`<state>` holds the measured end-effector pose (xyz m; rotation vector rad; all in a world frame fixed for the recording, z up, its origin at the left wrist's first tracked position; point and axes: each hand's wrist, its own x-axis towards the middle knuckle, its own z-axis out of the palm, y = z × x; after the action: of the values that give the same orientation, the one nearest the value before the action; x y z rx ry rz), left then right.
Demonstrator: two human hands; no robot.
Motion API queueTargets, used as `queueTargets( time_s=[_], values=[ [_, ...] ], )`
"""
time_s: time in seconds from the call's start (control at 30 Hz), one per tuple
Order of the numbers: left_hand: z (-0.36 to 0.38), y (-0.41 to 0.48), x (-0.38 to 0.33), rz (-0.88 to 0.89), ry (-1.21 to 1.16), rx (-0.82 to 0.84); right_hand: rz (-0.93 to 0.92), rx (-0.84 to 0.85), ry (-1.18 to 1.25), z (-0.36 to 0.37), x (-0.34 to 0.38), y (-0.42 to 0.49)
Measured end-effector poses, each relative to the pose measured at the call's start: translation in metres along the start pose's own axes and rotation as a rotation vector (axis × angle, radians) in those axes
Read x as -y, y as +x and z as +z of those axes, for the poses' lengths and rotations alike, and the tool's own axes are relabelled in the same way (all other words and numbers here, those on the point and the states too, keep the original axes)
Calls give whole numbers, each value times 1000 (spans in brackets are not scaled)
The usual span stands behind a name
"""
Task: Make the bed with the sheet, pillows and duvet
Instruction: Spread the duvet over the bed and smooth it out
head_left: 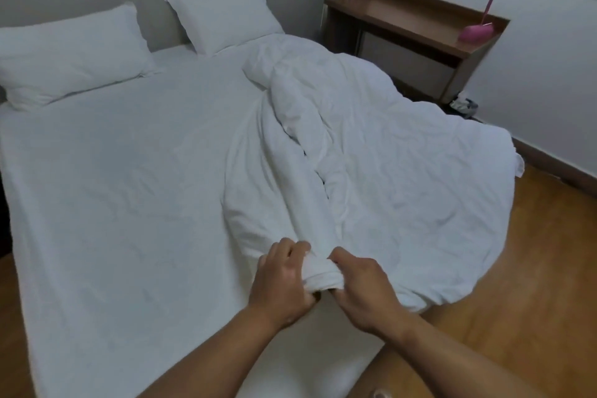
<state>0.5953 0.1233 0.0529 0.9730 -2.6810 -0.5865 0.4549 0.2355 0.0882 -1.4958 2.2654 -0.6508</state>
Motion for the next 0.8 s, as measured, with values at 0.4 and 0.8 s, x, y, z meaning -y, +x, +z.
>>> queueTargets(
  time_s=[0.4, 0.8],
  values=[
    [-22, 33, 69, -106, 94, 60, -21, -25, 39, -32, -24, -22],
    [-67, -38, -39, -20, 538, 628, -127, 48, 114, 67, 41, -65]
  ],
)
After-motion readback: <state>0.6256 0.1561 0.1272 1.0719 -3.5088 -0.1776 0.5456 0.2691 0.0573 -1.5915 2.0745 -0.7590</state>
